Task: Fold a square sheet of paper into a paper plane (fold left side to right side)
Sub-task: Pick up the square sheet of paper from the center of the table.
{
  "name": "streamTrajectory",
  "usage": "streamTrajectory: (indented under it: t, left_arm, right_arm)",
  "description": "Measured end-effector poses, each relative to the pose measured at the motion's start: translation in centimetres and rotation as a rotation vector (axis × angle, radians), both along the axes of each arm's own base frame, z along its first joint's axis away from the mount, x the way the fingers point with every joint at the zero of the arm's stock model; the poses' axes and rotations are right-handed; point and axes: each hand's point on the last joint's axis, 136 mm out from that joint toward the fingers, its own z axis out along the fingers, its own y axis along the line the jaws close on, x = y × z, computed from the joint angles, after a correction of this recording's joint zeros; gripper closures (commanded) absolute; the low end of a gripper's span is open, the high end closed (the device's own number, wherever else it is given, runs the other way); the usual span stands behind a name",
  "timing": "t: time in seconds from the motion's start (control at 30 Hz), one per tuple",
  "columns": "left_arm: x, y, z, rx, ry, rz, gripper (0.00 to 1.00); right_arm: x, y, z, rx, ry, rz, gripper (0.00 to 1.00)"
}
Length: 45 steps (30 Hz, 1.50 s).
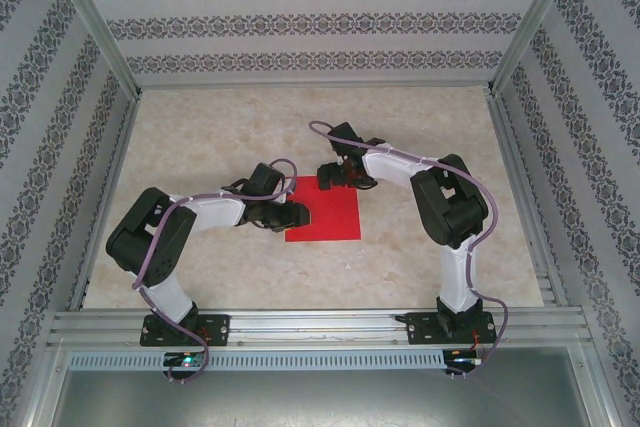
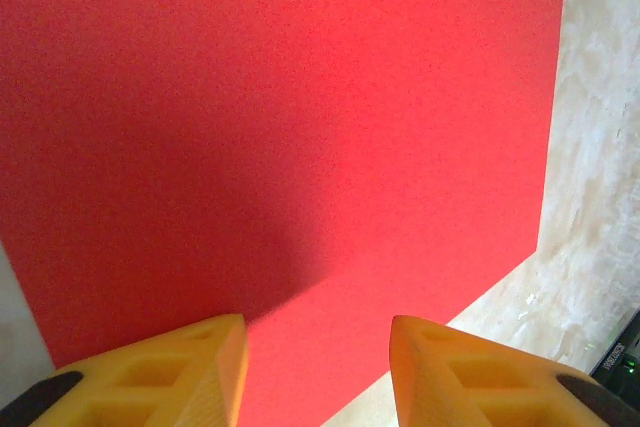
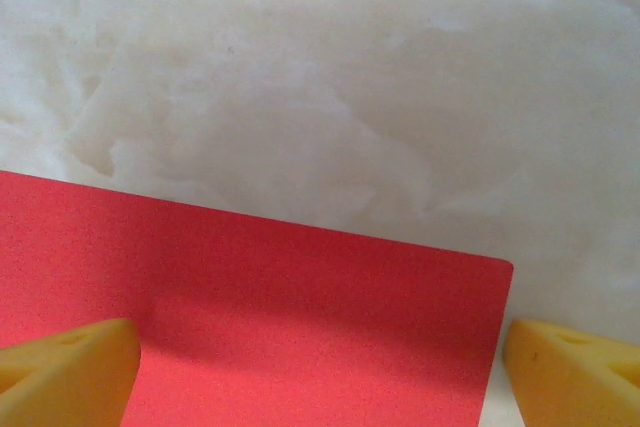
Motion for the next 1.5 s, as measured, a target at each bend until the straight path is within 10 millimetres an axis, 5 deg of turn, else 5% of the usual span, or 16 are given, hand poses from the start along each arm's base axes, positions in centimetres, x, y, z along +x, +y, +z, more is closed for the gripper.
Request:
streamTrajectory:
  t: [0.23,0.43,0.93,1.27,1.5]
  left_arm:
    - [0.1,-0.1,0.0,-0.004,-0.006,0.000,0.59]
    - [0.2,-0.2,0.0,-0.013,-0.013,0.001,0.59]
    - [0.4,-0.6,0.1,-0.045,-0.019,0.009,0.59]
    - [0.6,-0.6,0.8,-0.080,-0.033,0.017,0.41]
    - [1.5,3.2,4.1,-0.118,-0.118,0.106,0.29]
  right_arm:
    - [-0.6,0.6,0.0,-0.010,0.001,0.018,0.09]
    - [-3.4,3.0,0.6,-0.002,0.034,0.089,0.11]
    - [-5.6,4.2,1.2,0.010,0.074,0.124,0.36]
    - [-7.0,4.6,1.3,0.061,0.124,0.149,0.62]
    - [-8.8,4.3,4.1,0.198,0.135,0.166,0.73]
